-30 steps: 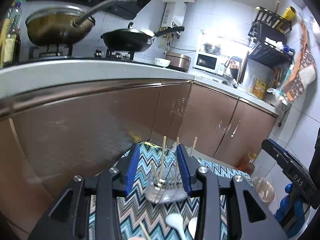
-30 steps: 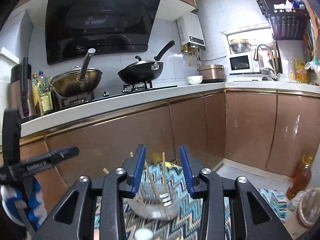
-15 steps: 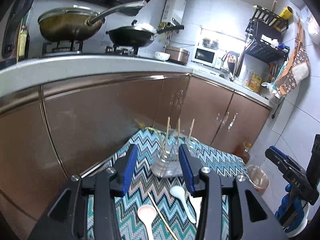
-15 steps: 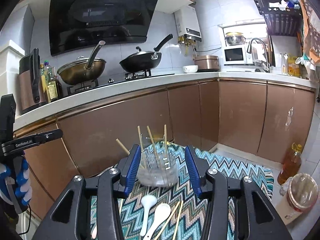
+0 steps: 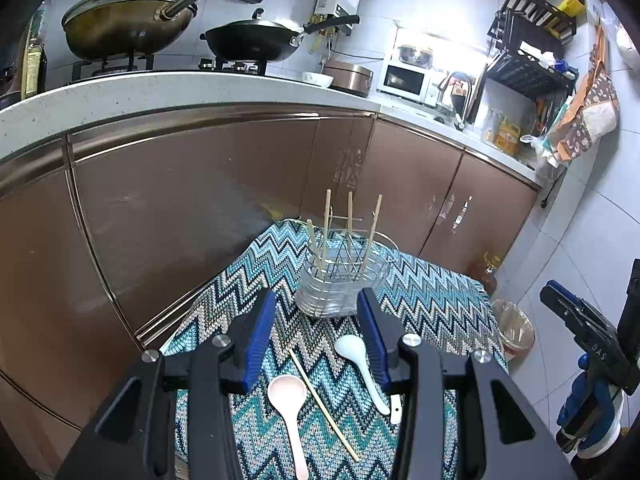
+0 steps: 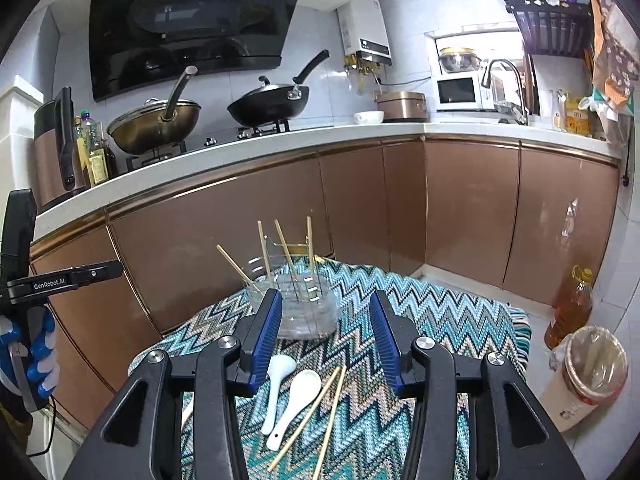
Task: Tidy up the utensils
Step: 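Lower both tools toward the last chopsticks near the white spoons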
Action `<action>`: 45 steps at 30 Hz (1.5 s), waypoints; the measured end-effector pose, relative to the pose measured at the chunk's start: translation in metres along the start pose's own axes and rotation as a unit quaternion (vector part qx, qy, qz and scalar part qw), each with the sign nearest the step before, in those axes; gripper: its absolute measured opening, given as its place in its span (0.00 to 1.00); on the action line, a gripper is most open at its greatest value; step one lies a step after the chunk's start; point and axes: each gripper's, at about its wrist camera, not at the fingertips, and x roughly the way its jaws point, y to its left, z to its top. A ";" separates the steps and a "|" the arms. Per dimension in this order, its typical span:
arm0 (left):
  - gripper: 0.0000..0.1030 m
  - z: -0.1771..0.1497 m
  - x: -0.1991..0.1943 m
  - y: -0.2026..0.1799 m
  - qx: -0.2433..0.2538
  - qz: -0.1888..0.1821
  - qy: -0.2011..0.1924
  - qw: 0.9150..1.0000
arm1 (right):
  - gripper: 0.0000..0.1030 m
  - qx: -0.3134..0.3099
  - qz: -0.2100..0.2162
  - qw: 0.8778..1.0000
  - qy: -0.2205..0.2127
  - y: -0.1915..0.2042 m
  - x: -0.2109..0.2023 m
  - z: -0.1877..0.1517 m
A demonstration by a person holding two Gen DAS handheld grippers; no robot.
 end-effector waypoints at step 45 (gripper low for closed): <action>0.39 -0.049 0.157 -0.005 -0.002 -0.063 0.207 0.976 | 0.32 0.053 0.038 0.948 0.311 -0.047 0.174 -0.089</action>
